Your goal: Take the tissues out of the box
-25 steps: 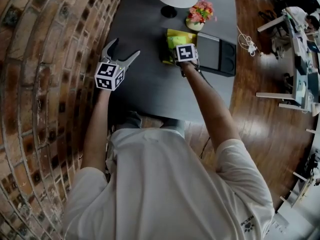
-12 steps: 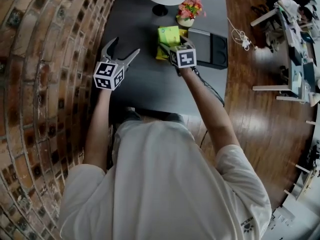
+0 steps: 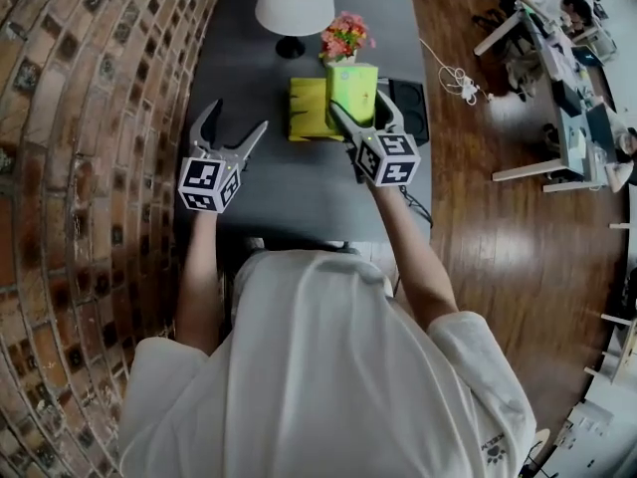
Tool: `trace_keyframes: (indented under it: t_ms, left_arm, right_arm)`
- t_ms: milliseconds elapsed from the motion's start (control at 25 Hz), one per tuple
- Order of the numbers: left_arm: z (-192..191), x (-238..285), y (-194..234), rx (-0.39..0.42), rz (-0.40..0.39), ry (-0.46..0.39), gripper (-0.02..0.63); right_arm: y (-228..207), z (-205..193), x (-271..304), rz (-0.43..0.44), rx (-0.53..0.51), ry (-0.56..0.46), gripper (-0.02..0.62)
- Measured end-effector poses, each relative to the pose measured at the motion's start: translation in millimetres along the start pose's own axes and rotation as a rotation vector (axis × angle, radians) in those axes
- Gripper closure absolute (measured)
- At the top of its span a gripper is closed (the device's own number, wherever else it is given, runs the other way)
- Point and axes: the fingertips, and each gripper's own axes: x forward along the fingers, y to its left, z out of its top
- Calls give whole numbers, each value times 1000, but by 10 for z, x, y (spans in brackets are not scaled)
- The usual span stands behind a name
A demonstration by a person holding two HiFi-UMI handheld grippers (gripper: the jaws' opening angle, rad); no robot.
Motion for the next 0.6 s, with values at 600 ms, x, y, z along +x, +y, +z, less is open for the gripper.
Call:
trace_keyframes:
  t_ms: [600]
  left_arm:
    - [399,-192,-486,-43,92,-126,221]
  right_arm:
    - [-297,386,-1398,-208,-86,-247,172]
